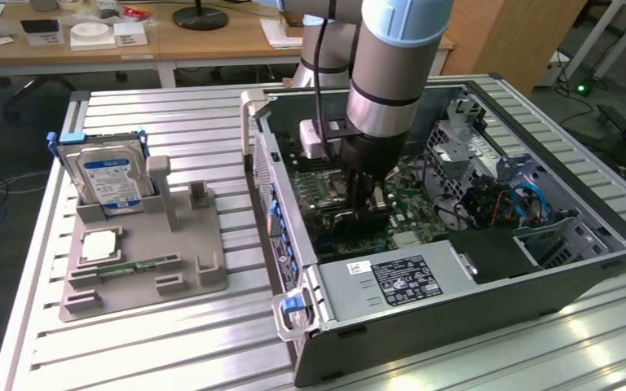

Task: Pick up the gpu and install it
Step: 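Insert the gpu into the slot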

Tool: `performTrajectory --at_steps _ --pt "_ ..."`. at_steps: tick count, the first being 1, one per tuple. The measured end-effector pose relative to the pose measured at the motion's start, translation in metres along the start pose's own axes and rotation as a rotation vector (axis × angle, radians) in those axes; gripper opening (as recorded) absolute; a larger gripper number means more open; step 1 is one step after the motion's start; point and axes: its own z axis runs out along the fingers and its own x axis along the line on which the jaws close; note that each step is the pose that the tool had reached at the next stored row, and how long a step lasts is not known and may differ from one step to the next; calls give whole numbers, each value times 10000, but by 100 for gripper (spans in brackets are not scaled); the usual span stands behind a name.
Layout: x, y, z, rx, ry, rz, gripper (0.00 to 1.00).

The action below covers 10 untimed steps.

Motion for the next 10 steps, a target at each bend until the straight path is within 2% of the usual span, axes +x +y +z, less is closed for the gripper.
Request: performTrajectory --at_steps 7,10 --pt "-4 -6 -152 54 -3 -1 35" --pt "-5 -6 -156 67 -8 -2 35"
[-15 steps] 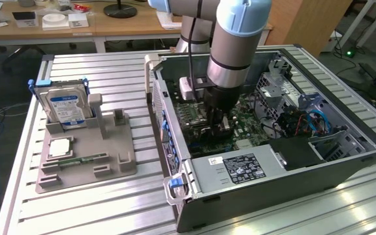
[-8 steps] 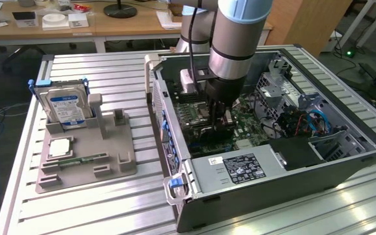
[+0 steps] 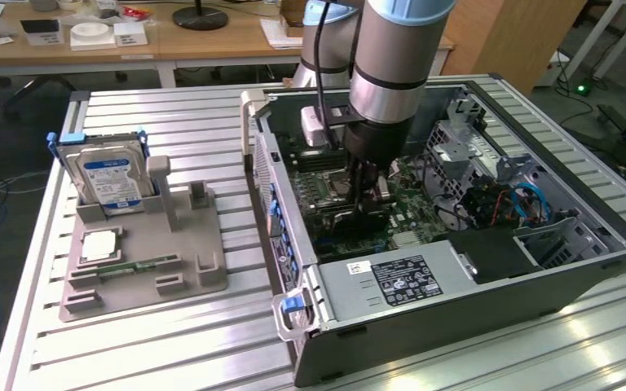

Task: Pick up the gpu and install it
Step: 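Insert the gpu into the slot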

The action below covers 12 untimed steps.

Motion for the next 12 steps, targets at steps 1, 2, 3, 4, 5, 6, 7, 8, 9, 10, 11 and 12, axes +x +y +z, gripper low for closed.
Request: performTrajectory --at_steps 1,2,3,4,5,6,7,8,9,10,11,12 --pt "0 0 -1 0 1 0 34" --pt "0 0 -1 -1 1 0 27" --pt "0 0 -1 -1 2 0 27" --pt "0 0 -1 -1 3 0 21" --pt "0 0 -1 -1 3 0 21" --pt "0 0 -1 -1 2 0 15" --pt "0 0 -1 -1 2 0 10" --pt "0 0 -1 0 2 0 10" --pt "0 0 -1 -2 3 0 10" --pt "0 0 -1 -1 2 0 11" --pt "0 0 -1 -1 3 0 11" --pt "0 0 -1 -1 2 0 11"
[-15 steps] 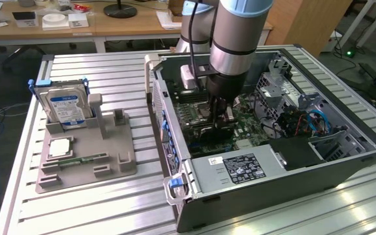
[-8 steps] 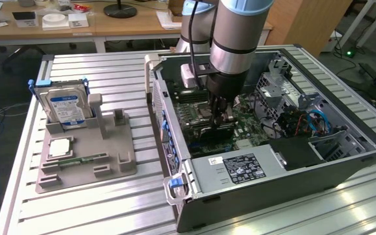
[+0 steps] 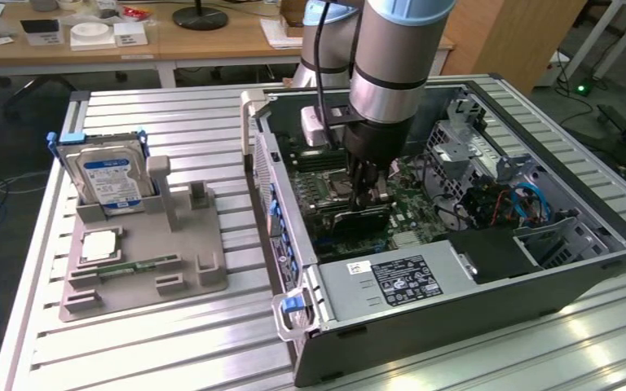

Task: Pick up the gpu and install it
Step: 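Insert the gpu into the slot, then press down on the gpu until it lock into place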

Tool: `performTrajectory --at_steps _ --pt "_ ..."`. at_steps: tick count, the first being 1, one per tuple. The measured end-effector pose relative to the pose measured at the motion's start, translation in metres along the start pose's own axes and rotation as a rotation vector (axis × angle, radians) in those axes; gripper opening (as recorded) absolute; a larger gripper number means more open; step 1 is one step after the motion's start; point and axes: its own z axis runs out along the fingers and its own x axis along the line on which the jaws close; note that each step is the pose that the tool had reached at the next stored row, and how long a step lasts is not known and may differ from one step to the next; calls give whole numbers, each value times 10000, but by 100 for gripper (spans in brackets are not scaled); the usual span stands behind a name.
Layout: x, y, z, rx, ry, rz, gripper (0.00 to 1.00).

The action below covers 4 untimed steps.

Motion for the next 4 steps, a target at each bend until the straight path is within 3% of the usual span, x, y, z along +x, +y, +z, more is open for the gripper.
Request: performTrajectory --at_steps 4 --pt "0 0 0 -1 0 0 11"
